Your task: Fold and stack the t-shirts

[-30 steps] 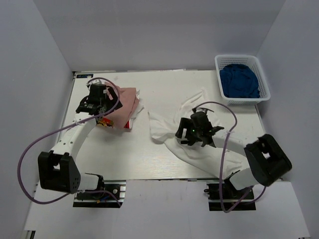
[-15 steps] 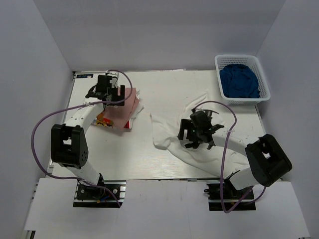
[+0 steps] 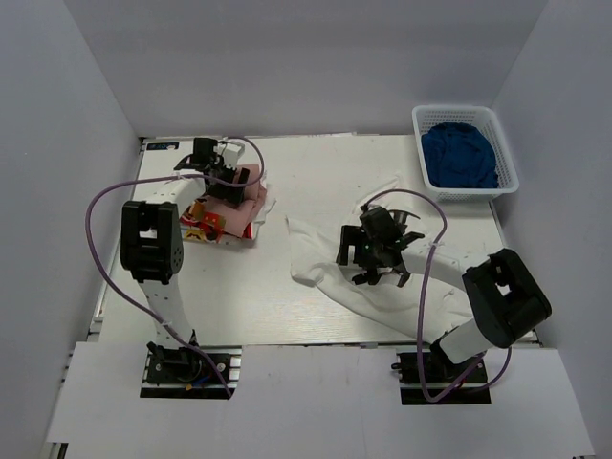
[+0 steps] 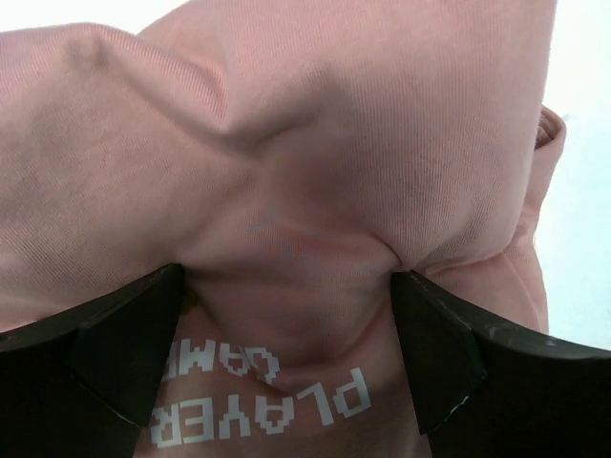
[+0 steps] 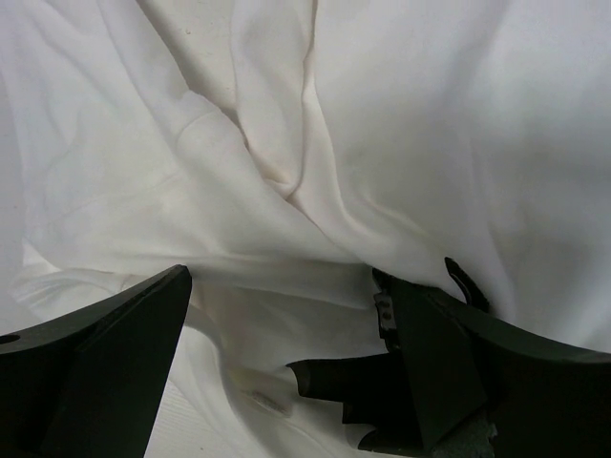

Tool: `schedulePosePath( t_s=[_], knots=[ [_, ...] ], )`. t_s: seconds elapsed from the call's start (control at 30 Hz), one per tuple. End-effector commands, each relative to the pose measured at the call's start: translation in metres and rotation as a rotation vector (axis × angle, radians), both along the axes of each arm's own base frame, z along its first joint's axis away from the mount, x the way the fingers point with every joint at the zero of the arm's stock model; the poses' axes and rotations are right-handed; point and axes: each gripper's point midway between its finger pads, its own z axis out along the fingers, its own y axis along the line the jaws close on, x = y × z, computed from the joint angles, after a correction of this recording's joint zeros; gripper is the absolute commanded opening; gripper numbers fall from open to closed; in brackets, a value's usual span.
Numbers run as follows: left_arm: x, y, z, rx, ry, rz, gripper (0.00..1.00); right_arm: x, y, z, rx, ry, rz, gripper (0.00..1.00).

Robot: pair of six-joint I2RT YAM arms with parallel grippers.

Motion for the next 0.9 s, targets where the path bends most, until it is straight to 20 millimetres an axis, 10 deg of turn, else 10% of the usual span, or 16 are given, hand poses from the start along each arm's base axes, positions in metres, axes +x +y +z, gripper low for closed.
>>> schedulePosePath(
  t_s=[0.0,0.43,0.87],
  knots=[
    [0.004,0.027,-0.027,0.041,0.066,0.063,0.99,0.011,0.006,0.01,0.0,-0.024,0.015,0.91],
    [0.071,0.098,-0.009,0.058,-0.178,0.268,0.99,0.036,0.01,0.021,-0.043,-0.049,-0.019,0.91],
    [0.159,0.098,-0.007,-0.175,-0.287,0.127,0.99,0.066,0.003,0.031,-0.119,-0.085,-0.09,0.91]
  ],
)
